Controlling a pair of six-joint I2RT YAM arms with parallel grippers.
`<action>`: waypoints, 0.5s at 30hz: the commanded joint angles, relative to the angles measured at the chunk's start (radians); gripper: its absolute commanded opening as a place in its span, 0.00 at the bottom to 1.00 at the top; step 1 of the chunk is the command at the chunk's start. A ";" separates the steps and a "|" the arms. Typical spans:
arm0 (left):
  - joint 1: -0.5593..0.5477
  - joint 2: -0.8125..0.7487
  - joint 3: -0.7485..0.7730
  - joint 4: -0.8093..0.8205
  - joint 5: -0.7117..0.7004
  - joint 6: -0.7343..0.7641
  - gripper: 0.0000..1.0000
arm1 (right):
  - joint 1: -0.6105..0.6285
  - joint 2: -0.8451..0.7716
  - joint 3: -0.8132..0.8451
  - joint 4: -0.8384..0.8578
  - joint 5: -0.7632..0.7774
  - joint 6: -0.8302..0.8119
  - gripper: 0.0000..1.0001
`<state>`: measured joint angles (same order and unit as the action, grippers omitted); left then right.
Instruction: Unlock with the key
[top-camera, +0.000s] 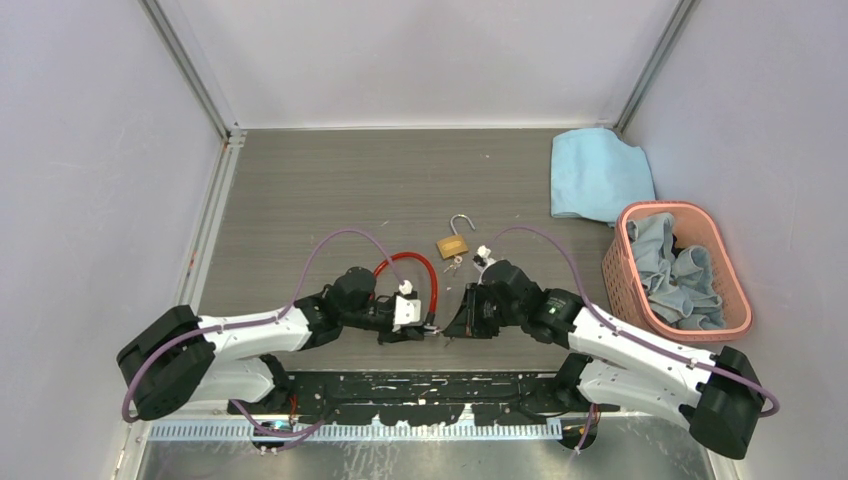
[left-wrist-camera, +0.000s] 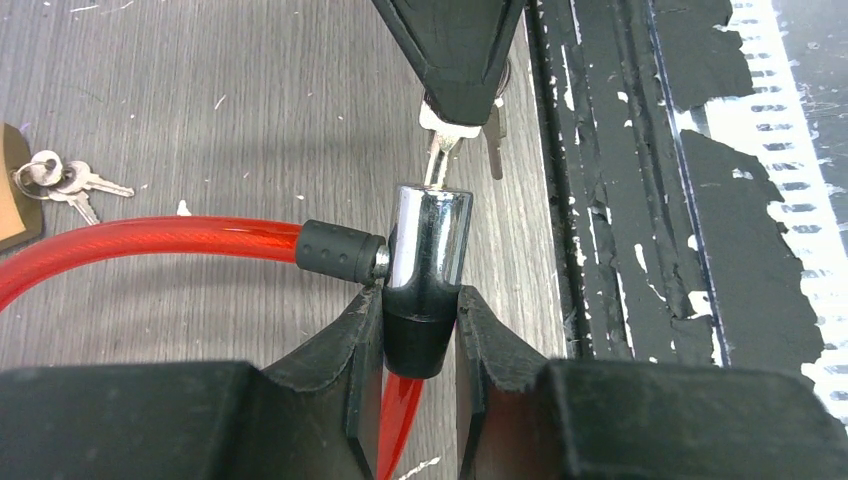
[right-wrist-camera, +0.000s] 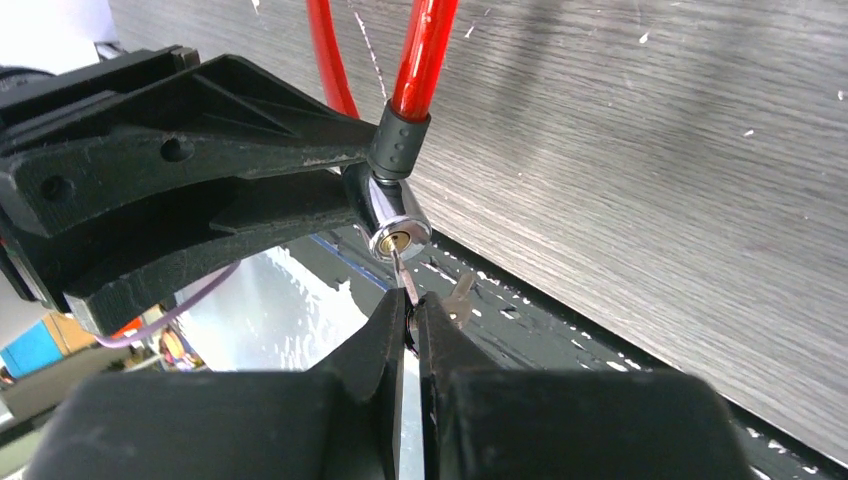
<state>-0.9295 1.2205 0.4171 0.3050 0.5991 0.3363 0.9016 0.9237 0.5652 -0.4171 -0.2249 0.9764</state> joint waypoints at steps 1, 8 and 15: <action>-0.018 -0.058 0.080 0.341 0.156 -0.054 0.00 | 0.006 0.010 0.034 0.139 -0.050 -0.106 0.01; -0.019 -0.082 0.083 0.328 0.145 -0.043 0.00 | -0.001 0.004 0.070 0.018 0.044 -0.084 0.01; -0.019 -0.134 0.049 0.363 0.097 -0.025 0.00 | -0.007 0.020 0.028 0.083 0.023 0.254 0.01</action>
<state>-0.9272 1.1797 0.4126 0.3153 0.5980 0.3164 0.8932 0.9363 0.6159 -0.4683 -0.2249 1.0172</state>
